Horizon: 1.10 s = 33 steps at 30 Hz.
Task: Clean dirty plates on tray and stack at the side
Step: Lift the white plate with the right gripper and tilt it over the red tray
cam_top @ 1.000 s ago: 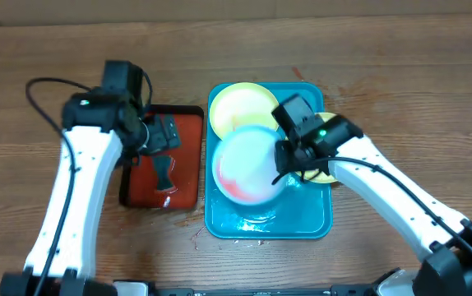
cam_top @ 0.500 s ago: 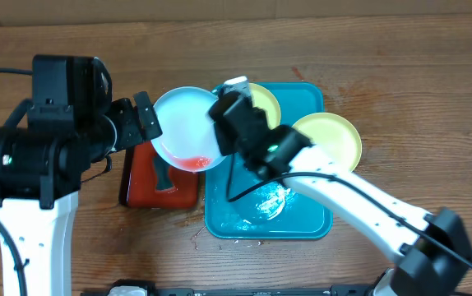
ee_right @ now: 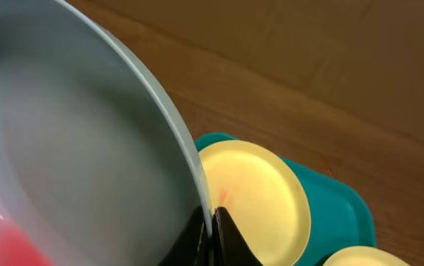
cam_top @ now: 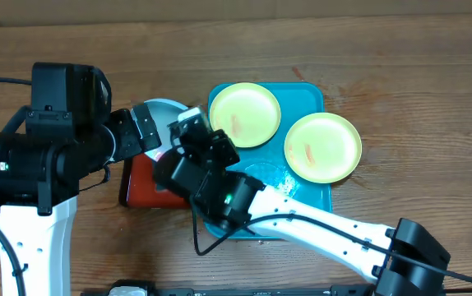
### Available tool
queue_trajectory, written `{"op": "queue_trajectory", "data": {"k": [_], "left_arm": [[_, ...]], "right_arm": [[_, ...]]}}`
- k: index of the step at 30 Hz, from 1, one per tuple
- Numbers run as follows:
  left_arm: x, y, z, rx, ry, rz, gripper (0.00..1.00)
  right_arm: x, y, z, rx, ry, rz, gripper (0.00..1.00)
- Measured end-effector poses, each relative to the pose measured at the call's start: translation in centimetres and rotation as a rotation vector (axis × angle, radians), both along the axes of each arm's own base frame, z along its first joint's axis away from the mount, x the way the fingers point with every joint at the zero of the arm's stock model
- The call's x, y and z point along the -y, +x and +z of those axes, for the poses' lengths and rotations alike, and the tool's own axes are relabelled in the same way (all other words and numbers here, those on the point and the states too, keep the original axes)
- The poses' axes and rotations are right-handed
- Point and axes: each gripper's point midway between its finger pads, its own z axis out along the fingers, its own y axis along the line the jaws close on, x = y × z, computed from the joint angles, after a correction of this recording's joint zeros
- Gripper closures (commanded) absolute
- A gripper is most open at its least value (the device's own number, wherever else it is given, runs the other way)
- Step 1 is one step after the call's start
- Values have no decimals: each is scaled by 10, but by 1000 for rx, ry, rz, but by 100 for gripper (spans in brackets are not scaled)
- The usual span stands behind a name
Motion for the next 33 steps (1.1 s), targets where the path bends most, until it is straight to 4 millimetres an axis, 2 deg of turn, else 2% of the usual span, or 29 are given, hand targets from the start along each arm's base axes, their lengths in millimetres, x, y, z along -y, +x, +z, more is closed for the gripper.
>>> {"op": "queue_trajectory", "data": {"k": [6,33], "left_arm": [[0,3,-4,-17,1,0,0],[0,5,-7,-27,2,0,0]], "right_arm": [[-8,-10,4,25,-42,34,96],[-11,-7,13,76,-146,91,96]]}}
